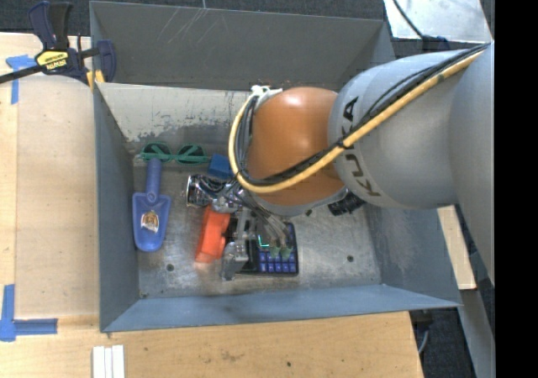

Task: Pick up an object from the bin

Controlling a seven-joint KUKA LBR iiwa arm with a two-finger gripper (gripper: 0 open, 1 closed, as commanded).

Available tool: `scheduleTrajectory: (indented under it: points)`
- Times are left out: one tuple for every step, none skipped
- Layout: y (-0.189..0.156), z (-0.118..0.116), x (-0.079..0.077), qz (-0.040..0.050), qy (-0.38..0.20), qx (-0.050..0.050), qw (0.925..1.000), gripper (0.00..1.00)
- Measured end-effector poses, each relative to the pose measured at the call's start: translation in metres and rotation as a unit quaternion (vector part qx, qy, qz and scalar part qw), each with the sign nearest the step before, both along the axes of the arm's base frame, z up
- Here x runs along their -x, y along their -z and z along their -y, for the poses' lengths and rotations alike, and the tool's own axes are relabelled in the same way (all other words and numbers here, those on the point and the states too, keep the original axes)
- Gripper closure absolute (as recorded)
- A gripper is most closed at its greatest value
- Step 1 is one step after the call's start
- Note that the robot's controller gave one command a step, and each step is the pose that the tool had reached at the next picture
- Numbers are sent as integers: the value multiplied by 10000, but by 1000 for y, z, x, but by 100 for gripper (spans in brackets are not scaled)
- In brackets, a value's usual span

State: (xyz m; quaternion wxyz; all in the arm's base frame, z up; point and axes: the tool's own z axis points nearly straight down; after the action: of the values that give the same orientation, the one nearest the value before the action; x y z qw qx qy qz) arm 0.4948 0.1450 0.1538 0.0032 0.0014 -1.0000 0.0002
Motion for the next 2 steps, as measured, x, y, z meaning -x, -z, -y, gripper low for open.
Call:
scheduleTrajectory:
  points:
    - [-4, 1, -2, 40, 15, -8, 10000, 0]
    - [14, 5, -10, 55, -934, -10, 9956, 0]
